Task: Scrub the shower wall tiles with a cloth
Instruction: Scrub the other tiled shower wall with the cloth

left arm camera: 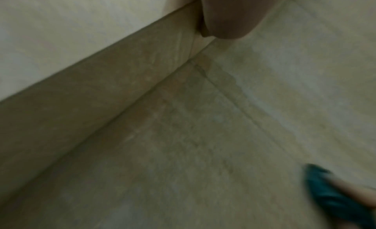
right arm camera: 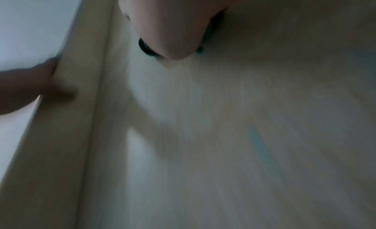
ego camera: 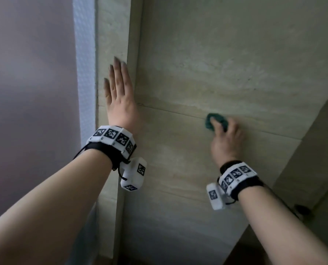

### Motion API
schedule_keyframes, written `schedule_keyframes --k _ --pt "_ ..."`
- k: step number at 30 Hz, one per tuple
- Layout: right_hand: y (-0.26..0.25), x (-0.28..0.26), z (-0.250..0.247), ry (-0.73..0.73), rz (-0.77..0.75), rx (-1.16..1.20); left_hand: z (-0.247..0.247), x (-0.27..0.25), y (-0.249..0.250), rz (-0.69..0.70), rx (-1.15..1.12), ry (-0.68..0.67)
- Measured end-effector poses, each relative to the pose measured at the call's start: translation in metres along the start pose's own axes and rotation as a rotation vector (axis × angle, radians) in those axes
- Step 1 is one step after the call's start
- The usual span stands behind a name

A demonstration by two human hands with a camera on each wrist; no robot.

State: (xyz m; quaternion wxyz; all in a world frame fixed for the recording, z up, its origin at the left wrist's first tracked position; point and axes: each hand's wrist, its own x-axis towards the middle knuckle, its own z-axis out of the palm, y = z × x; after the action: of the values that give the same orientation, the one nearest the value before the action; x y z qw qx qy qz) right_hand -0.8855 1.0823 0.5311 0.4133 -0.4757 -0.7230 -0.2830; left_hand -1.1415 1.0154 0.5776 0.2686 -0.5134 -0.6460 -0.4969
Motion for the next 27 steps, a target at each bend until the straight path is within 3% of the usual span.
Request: schedule_keyframes --k 2,4,6,8,12,15,17,19,22,25,27 --pt "0.021 0.036 -0.025 0.262 0.369 0.102 -0.003 0.012 -0.001 0.035 -0.006 0.017" --pt "0.024 0.075 -0.048 0.366 0.656 0.2 -0.004 0.016 -0.001 0.054 -0.007 0.031" --pt "0.009 0.105 -0.055 0.428 0.745 0.23 -0.002 0.017 0.001 0.048 -0.001 0.038" --pt "-0.022 0.12 -0.046 0.412 0.627 0.243 -0.001 0.017 0.002 0.05 0.01 0.028" --pt "-0.078 0.115 -0.01 0.327 0.068 0.196 -0.004 0.019 0.0 0.078 0.035 -0.001" --pt "-0.072 0.077 0.009 0.145 -0.259 0.115 -0.009 0.017 0.0 0.082 0.027 -0.017" --pt "-0.045 0.063 0.009 0.125 -0.296 0.059 -0.009 0.015 0.0 0.081 0.018 -0.02" --pt "-0.015 0.064 -0.002 0.206 -0.134 0.032 -0.009 0.015 -0.001 0.081 0.006 -0.026" --pt "0.009 0.091 -0.033 0.379 0.26 0.048 -0.008 0.015 -0.003 0.115 -0.021 -0.021" --pt "0.01 0.143 -0.067 0.428 0.621 0.13 -0.002 0.015 -0.01 0.176 -0.013 0.004" --pt "-0.002 0.171 -0.081 0.412 0.717 0.179 0.003 0.017 -0.015 0.215 0.002 0.039"
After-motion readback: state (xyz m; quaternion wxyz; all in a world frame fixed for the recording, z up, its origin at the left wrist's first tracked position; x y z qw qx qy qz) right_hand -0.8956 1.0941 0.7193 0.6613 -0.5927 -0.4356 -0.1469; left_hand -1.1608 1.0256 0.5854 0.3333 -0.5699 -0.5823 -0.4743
